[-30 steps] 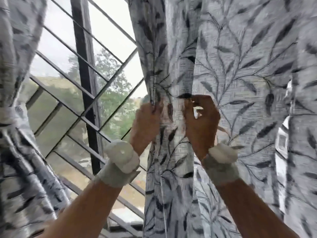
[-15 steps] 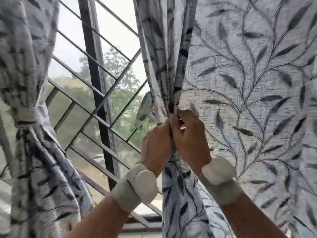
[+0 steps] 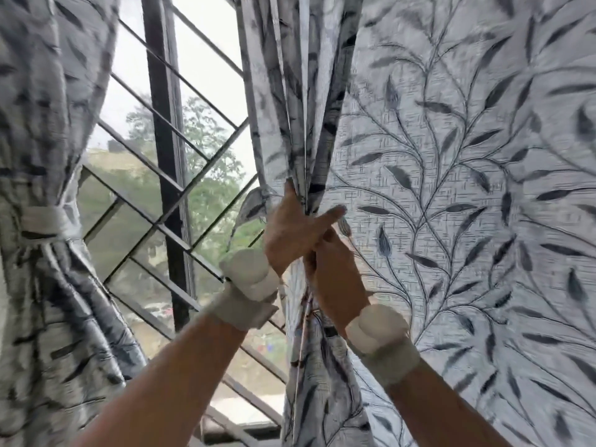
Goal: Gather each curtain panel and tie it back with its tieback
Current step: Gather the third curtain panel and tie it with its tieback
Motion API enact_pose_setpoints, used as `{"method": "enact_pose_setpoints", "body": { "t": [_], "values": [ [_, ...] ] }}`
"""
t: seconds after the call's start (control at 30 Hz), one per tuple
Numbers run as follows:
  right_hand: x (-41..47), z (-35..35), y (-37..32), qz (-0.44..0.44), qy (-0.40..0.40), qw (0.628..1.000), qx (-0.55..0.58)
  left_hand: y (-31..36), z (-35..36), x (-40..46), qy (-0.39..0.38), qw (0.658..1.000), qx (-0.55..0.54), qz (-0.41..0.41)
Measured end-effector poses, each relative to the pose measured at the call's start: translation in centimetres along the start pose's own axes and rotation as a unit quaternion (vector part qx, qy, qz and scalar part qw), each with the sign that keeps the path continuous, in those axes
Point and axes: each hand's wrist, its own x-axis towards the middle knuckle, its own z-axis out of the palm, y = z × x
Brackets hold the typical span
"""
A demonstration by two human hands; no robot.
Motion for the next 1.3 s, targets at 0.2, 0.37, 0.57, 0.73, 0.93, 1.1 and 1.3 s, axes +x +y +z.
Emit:
{"method": "enact_pose_setpoints", "body": {
  "t": [0.2,0.37,0.57,0.73,0.93,1.1,1.3],
  "values": [
    [-1.4,-1.9,2.2,0.005,0.095,0.993,0.074,-2.0,1.1,1.0,-0.015,0.982,-0.184,0.038],
    [1.3,-5.1,4.2,0.235,0.235,0.917,0.219,-3.6,1.4,1.8,-0.12,0.915,-0.377,0.074],
    [5.3,-3.7,4.8,0.247,0.149,0.915,0.28,-4.1,1.0,2.6,-0.126,0.929,-0.343,0.055],
    [4.0,-1.2,4.2,0.109,0.303,0.946,0.034,-6.2,1.3,4.6,-0.084,0.977,-0.176,0.086],
    [2.1,-0.1,3.9,0.088,0.165,0.98,-0.071,-6.3,2.3,4.7,-0.054,0.989,-0.011,0.136],
    [1.3,0.8,5.0,0.049,0.141,0.984,-0.093,-7.0,3.0,3.4,-0.055,0.984,0.084,0.147],
    [2.0,1.1,5.3,0.038,0.032,0.998,-0.024,-8.4,5.7,0.0,-0.079,0.985,0.11,0.104]
  ]
}}
